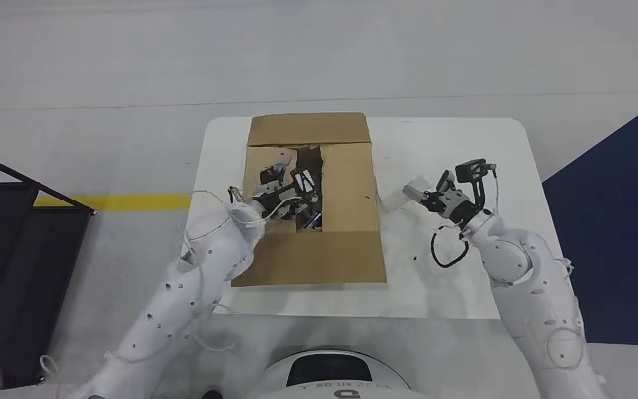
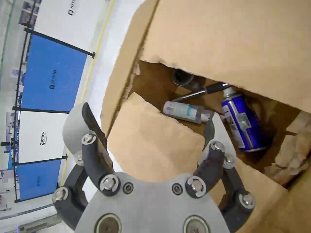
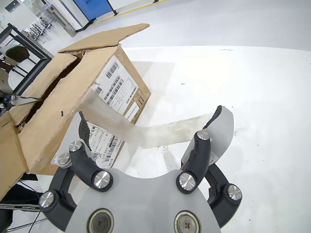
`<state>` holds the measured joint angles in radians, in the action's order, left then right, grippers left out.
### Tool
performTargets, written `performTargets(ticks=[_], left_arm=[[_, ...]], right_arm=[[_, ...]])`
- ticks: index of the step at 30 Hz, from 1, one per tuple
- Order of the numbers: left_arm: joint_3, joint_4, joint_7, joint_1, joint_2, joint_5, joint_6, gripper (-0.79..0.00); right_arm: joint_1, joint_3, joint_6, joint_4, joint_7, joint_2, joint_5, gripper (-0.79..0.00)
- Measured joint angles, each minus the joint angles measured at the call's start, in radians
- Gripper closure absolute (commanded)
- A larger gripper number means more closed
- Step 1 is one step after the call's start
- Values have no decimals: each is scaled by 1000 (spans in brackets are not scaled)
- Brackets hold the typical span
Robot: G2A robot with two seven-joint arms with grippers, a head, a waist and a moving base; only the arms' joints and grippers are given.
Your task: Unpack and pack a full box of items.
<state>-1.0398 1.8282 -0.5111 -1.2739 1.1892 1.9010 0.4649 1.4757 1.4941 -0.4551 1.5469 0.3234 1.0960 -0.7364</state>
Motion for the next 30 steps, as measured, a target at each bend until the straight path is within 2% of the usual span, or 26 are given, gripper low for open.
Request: performTargets(ticks=[3, 5, 7, 9, 12, 19, 26, 30], left_arm=[[49, -68, 11, 38, 11, 44, -4, -785], [76, -94, 28, 68, 23, 28, -41, -785], [88, -93, 80, 95, 34, 33, -123, -785], [98, -94, 152, 111, 48, 5, -244, -785], [118, -94, 226, 136, 61, -24, -327, -785], [200, -159, 240, 200, 96, -70, -332, -785], [339, -292, 220, 290, 155, -84, -344, -785], [388, -344, 222, 319, 186, -108, -367, -785]], right_arm=[[-11, -7, -1, -17, -2, 1, 5, -785], [-15, -9, -4, -27, -5, 1, 6, -785], [-16, -4, -5, -33, -9, 0, 7, -785], [-4, 12, -7, -35, -28, -1, 14, -785], [35, 57, -33, -34, -76, -6, 42, -785], [143, 153, -128, -18, -187, -13, 106, -785], [225, 230, -149, -8, -262, -16, 145, -785], [250, 257, -170, 0, -258, -18, 158, -785]])
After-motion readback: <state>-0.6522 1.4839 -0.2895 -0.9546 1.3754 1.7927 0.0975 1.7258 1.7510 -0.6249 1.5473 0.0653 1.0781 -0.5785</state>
